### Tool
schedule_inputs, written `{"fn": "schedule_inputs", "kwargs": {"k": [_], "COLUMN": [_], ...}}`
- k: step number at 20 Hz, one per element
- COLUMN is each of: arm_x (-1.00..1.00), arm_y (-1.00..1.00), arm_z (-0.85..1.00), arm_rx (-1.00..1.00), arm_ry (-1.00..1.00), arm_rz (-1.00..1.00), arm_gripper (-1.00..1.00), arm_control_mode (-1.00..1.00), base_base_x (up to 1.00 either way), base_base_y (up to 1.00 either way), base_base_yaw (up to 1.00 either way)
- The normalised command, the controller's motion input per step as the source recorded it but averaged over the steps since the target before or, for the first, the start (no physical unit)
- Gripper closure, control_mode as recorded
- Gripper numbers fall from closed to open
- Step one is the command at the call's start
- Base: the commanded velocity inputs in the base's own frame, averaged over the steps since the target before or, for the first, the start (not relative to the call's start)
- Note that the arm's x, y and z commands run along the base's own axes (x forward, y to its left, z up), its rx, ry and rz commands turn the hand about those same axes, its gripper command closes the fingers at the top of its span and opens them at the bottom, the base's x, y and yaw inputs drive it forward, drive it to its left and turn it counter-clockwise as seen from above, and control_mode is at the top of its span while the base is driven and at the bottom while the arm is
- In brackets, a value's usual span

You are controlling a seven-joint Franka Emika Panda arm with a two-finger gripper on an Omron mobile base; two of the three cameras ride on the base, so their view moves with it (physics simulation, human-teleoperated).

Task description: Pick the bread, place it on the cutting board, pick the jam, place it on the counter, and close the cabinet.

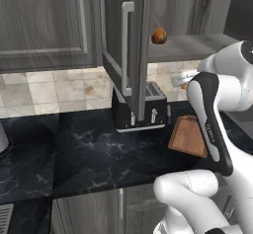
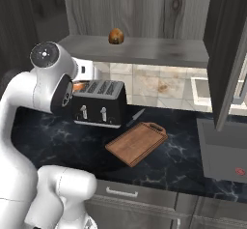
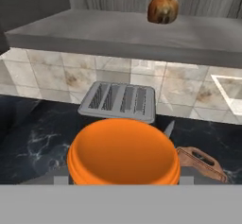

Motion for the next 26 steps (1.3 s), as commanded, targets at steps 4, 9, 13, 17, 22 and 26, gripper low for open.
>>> {"fn": "schedule_inputs", "kwargs": {"k": [4,9,13,17,22,26], "arm_x": [-0.58,-0.46,-0.36,-0.21,-0.05,0.00], "arm_y": [0.00,0.00,0.00,0.00,0.00,0.00], "arm_z": [-0.25,-0.29,-0.33,-0.44,-0.53,-0.51], "arm_rx": [0.01,0.00,0.00,0.00,0.00,0.00], "arm_ry": [0.13,0.13,0.15,0.09,0.01,0.00], "arm_rz": [0.00,0.00,0.00,0.00,0.00,0.00], "arm_gripper": [1.00,1.00,1.00,1.00,1.00,1.00], "arm_control_mode": [-1.00,-1.00,-1.00,-1.00,-1.00,-1.00], "base_base_x": [0.00,0.00,0.00,0.00,0.00,0.00], "base_base_y": [0.00,0.00,0.00,0.00,0.00,0.00], "base_base_yaw": [0.00,0.00,0.00,0.00,0.00,0.00]}}
